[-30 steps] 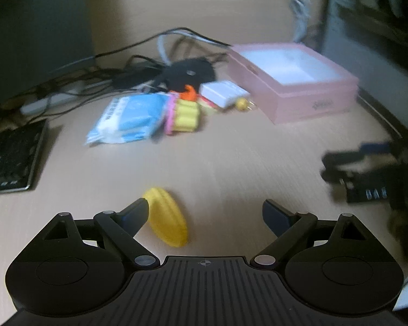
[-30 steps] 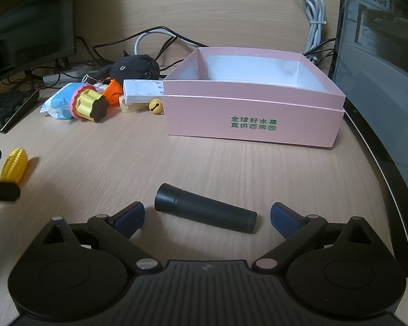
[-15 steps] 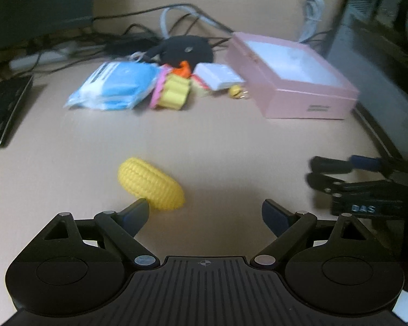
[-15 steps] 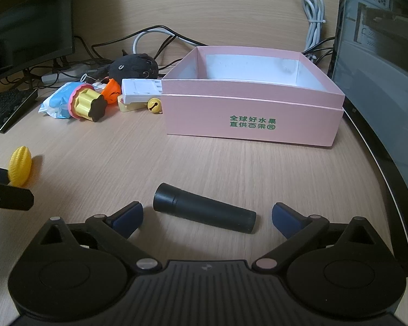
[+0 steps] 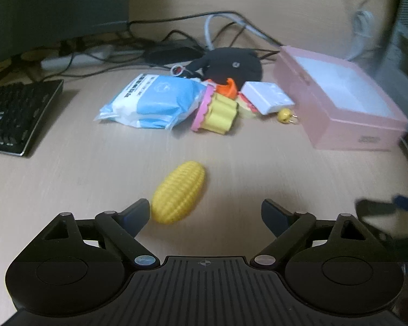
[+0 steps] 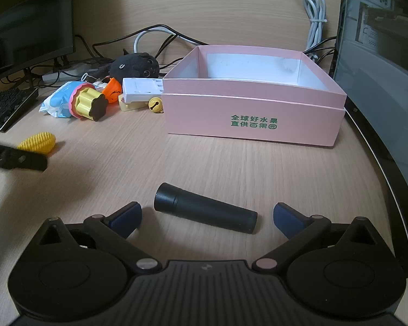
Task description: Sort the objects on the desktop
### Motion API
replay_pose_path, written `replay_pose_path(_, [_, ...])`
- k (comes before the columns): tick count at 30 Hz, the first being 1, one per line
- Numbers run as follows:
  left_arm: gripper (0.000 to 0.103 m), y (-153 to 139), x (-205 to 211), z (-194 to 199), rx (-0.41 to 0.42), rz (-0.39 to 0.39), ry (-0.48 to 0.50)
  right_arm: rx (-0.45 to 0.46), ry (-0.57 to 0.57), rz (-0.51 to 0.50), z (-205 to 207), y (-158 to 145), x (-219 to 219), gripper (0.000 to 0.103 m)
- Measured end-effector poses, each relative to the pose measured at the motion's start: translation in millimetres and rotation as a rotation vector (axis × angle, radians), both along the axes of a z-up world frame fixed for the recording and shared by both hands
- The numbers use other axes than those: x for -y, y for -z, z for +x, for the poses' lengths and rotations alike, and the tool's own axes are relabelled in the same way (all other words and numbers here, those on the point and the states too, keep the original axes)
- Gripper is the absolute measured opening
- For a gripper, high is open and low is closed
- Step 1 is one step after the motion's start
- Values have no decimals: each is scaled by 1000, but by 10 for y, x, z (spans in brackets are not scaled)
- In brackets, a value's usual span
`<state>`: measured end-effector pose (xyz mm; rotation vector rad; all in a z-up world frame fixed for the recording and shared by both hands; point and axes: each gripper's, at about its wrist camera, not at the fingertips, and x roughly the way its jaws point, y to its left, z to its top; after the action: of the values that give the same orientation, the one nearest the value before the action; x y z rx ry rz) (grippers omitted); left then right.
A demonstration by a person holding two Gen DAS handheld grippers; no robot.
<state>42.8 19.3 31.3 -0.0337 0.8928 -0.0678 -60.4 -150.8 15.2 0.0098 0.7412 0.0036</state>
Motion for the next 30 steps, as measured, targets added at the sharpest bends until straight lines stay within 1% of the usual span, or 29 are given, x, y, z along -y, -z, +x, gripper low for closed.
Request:
replay_pose_path(2, [83,15,26,103,-22,-8,-33,0,2,-1,1,4,-3,103])
replay_pose_path(4, [78,19,21,163,-20,-22,-37,1,6,-6,-4,6,-10,103])
replay_pose_path(7, [77,31,0,190,-13,0,-28,0,7,-6,0,5,-4,103])
replay_pose_path(9, [72,50,-29,192,-20,-1,-28,-1,7,-1,2,3,2,103])
replay_pose_path(10, [68,62,-42,192,-21,1,-28,-1,7,-2,1,2,2,103])
replay_pose_path(11, [60,60,-47,182,-12,7,-26,-1,6,-1,3,0,1,103])
replay_pose_path(13, [50,54,-52,159,-4,14,-13,-1,6,-2,3,0,0,103])
replay_pose_path(14, [48,50,-55,144,-4,11,-5,-1,6,-2,3,0,-1,103])
replay_pose_path(16, [48,42,-55,106,-6,-9,18,-1,7,-2,3,0,0,103])
replay_pose_path(18, [51,34,-48,43,1,-34,57,-1,7,-2,3,0,-1,103])
replay_pose_path(20, [64,24,-25,-26,22,-40,88,-1,7,-2,3,0,-1,103])
replay_pose_path(21, [67,19,-12,-55,35,-31,98,-2,7,-2,2,-1,-1,103])
replay_pose_path(23, [79,14,4,-97,65,7,103,-1,7,-2,3,-1,-1,103])
replay_pose_path(24, [81,13,9,-103,83,24,108,-1,7,-2,3,-1,-1,103])
replay_pose_path(26, [87,5,12,-94,120,56,133,-1,7,-2,3,-1,-1,103])
replay_pose_path(28, [88,13,21,-51,145,93,155,-2,7,-2,3,-1,-1,103])
replay_pose_path(30, [88,31,22,22,126,102,144,-2,7,-2,3,-1,-1,103])
